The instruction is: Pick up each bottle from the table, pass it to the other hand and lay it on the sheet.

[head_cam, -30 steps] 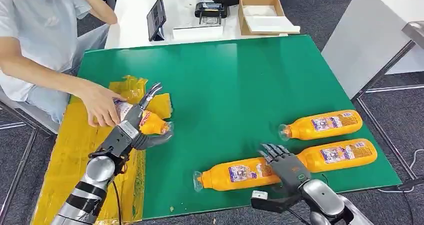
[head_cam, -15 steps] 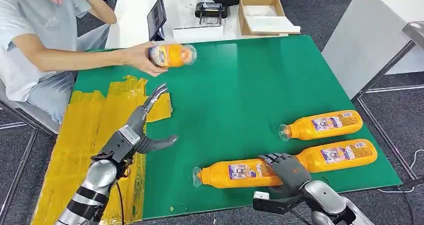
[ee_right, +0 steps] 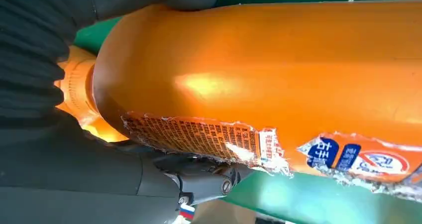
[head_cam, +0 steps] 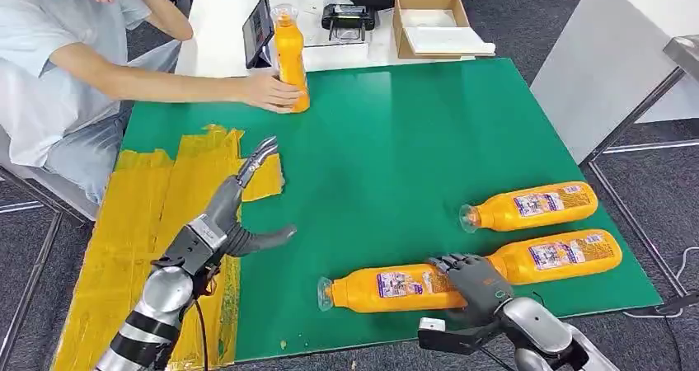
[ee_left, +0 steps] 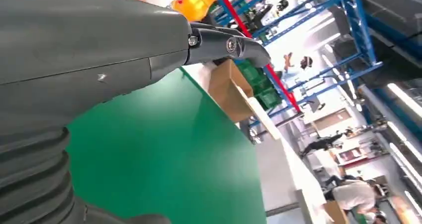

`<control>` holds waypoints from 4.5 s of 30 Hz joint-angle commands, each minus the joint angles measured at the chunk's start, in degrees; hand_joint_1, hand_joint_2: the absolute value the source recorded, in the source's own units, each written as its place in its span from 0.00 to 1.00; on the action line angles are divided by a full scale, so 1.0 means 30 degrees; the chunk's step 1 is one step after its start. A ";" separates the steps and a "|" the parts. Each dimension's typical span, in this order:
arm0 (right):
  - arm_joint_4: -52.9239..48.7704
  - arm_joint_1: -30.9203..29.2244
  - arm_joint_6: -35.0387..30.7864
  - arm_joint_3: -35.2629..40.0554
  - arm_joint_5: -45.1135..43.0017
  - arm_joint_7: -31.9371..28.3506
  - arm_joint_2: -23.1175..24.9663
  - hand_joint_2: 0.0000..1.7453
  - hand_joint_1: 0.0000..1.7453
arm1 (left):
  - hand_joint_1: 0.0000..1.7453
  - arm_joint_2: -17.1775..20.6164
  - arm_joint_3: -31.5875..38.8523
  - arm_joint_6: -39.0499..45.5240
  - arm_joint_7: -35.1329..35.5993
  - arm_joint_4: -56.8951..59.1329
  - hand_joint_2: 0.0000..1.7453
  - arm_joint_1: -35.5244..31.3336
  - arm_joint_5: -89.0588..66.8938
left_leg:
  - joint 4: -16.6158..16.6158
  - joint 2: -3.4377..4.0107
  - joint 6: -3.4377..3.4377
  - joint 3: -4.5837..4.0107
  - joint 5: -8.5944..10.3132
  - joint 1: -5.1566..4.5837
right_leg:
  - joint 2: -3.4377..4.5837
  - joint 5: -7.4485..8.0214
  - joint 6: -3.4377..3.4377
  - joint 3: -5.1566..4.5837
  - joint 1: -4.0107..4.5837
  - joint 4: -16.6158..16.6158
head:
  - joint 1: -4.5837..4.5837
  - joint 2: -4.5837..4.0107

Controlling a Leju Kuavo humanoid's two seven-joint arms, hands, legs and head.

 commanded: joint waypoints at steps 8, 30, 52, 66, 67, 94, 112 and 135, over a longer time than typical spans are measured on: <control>-0.1303 0.2165 -0.8756 -0.4555 -0.1057 -0.0785 0.5335 1.00 1.00 | 0.00 0.0558 -0.0162 -0.1162 0.0608 -0.1991 1.00 0.1127 0.1258 | -0.0014 0.0036 -0.0065 0.0064 -0.0031 0.0030 | 0.0021 -0.0014 -0.0056 0.0062 0.0033 -0.0014 | 0.0000 0.0000; -0.1456 0.2336 -0.9115 -0.4842 -0.1375 -0.1008 0.5651 1.00 1.00 | 0.00 0.0539 -0.0103 -0.1276 0.0755 -0.2181 1.00 0.1216 0.1564 | -0.0013 0.0008 -0.0038 0.0015 -0.0015 0.0017 | -0.0002 -0.0013 -0.0034 0.0016 0.0018 -0.0005 | 0.0000 0.0000; -0.1182 0.0854 -0.8837 -0.3983 -1.0049 -0.6636 0.7571 1.00 1.00 | 0.00 0.0260 0.0001 -0.4409 0.4053 -0.1068 1.00 0.1158 1.2423 | -0.0019 0.0044 -0.0037 0.0023 -0.0004 0.0021 | -0.0009 -0.0005 -0.0039 0.0008 0.0022 -0.0007 | 0.0007 0.0000; -0.0492 0.0295 -0.8647 -0.3429 -1.0695 -0.6810 0.7574 1.00 1.00 | 0.00 0.0274 -0.0240 -0.4043 0.4624 -0.1138 1.00 0.1225 1.4312 | -0.0018 0.0034 -0.0040 0.0006 -0.0006 0.0021 | 0.0006 -0.0003 -0.0036 0.0006 0.0021 -0.0010 | 0.0007 0.0000; -0.0423 0.0256 -0.8623 -0.3399 -1.0720 -0.6813 0.7576 1.00 1.00 | 0.00 0.0301 -0.0286 -0.4067 0.4624 -0.1121 1.00 0.1195 1.4312 | -0.0007 0.0050 -0.0070 0.0069 -0.0033 0.0046 | 0.0013 -0.0016 -0.0063 0.0073 0.0047 -0.0016 | 0.0007 0.0000; 0.2871 -0.2117 -0.6934 -0.2637 -1.2032 -0.6676 0.8349 1.00 1.00 | 0.00 0.0071 -0.1138 -0.3415 0.3289 -0.2316 1.00 0.1095 1.1491 | 0.0012 0.0050 -0.0078 0.0095 -0.0058 0.0056 | 0.0010 -0.0038 -0.0065 0.0103 0.0057 -0.0005 | 0.0007 0.0000; 0.2815 -0.2149 -0.6873 -0.2514 -1.2049 -0.6687 0.8336 1.00 1.00 | 0.00 0.0069 -0.1159 -0.3471 0.3266 -0.2309 1.00 0.1108 1.1449 | -0.0011 0.0025 -0.0040 -0.0007 -0.0006 0.0023 | -0.0005 -0.0007 -0.0035 -0.0007 0.0023 0.0000 | 0.0007 0.0000; 0.4754 -0.3526 -0.6712 0.0592 -0.9506 -0.7020 0.9230 1.00 1.00 | 0.00 0.0139 -0.2483 -0.4977 0.6473 0.0371 1.00 -0.0090 1.4816 | -0.0015 0.0019 -0.0044 0.0006 -0.0005 0.0031 | -0.0006 -0.0008 -0.0035 -0.0002 0.0028 -0.0004 | 0.0015 0.0000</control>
